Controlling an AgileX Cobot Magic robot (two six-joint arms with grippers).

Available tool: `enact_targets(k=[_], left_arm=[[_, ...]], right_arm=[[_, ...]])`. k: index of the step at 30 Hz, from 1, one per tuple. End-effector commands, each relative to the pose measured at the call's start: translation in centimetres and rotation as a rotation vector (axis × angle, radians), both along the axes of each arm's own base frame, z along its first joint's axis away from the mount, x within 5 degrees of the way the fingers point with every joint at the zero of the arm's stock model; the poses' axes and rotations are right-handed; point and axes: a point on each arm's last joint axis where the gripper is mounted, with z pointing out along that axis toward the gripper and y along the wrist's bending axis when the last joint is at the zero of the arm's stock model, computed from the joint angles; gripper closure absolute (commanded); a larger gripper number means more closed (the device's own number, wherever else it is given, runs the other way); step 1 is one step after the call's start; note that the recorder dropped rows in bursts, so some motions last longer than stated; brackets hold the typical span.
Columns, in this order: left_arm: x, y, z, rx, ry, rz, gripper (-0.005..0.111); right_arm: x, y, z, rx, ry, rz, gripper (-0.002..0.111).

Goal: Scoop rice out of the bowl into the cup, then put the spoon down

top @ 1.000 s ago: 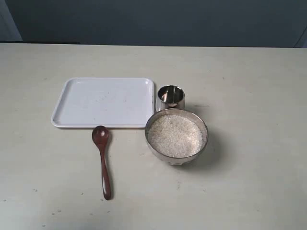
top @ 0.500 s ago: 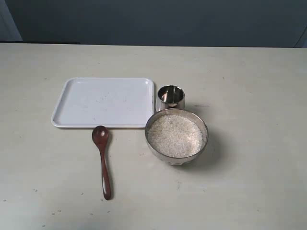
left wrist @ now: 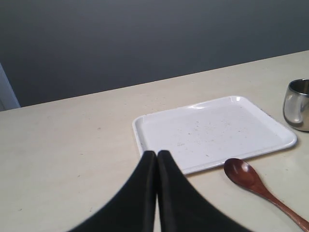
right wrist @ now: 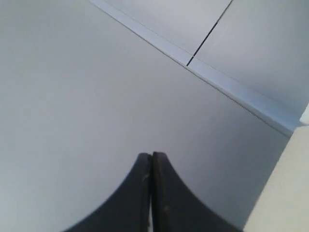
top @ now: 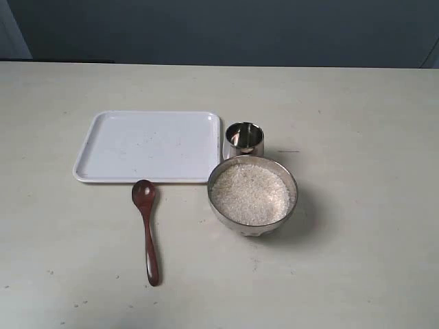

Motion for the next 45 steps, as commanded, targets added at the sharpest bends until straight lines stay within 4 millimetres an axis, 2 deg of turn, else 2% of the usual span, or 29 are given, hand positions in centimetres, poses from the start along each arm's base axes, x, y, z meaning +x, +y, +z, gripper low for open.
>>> enact_targets(k=[1, 3, 7, 8, 11, 15, 18, 21, 26, 27, 30, 34, 38, 39, 40, 42, 45], left_arm=[[0.0, 0.0, 0.2, -0.011, -0.019, -0.002, 0.106], [0.0, 0.0, 0.2, -0.011, -0.019, -0.002, 0.106], [0.0, 0.0, 0.2, -0.011, -0.019, -0.002, 0.106], [0.0, 0.0, 0.2, -0.011, -0.019, -0.002, 0.106], [0.0, 0.0, 0.2, -0.011, -0.019, -0.002, 0.106], [0.0, 0.0, 0.2, -0.011, -0.019, -0.002, 0.106], [0.0, 0.0, 0.2, -0.009, -0.019, -0.002, 0.106], [0.0, 0.0, 0.2, -0.009, -0.019, -0.002, 0.106], [0.0, 0.0, 0.2, -0.009, -0.019, -0.002, 0.106], [0.0, 0.0, 0.2, -0.009, -0.019, -0.002, 0.106], [0.0, 0.0, 0.2, -0.009, -0.019, -0.002, 0.106], [0.0, 0.0, 0.2, -0.009, -0.019, -0.002, 0.106], [0.0, 0.0, 0.2, -0.009, -0.019, -0.002, 0.106], [0.0, 0.0, 0.2, -0.009, -0.019, -0.002, 0.106], [0.0, 0.0, 0.2, -0.009, -0.019, -0.002, 0.106], [0.0, 0.0, 0.2, -0.009, -0.019, -0.002, 0.106], [0.0, 0.0, 0.2, -0.009, -0.019, -0.002, 0.106]], right_arm=[[-0.2, 0.0, 0.7, 0.248, -0.120, 0.076, 0.108], [-0.6, 0.3, 2.3, 0.217, -0.171, 0.108, 0.108], [-2.1, 1.9, 7.2, -0.249, -0.229, 0.101, 0.108], [-3.0, 2.9, 9.5, -0.409, -0.247, 0.122, 0.108], [-2.9, 4.4, 12.7, -0.559, -0.231, 0.250, 0.108], [-0.6, 7.8, 15.9, -0.900, -0.042, 0.677, 0.109], [1.9, 8.7, 17.9, -0.917, -0.022, 0.903, 0.109], [4.8, 8.6, 19.1, -0.887, 0.010, 0.960, 0.109], [10.8, 7.6, 19.7, -0.810, 0.110, 0.920, 0.109], [12.5, 7.2, 19.3, -0.782, 0.149, 0.891, 0.109], [15.8, 6.2, 17.8, -0.722, 0.244, 0.817, 0.109], [19.3, 4.5, 16.0, -0.660, 0.359, 0.663, 0.109], [21.7, 2.2, 14.5, -0.631, 0.464, 0.430, 0.109], [22.3, 1.6, 14.1, -0.665, 0.494, 0.362, 0.109], [23.1, 0.5, 13.4, -0.782, 0.558, 0.247, 0.109], [24.3, -0.6, 12.2, -0.945, 0.659, 0.129, 0.109], [25.4, 0.0, 10.7, -1.059, 0.701, 0.184, 0.109]])
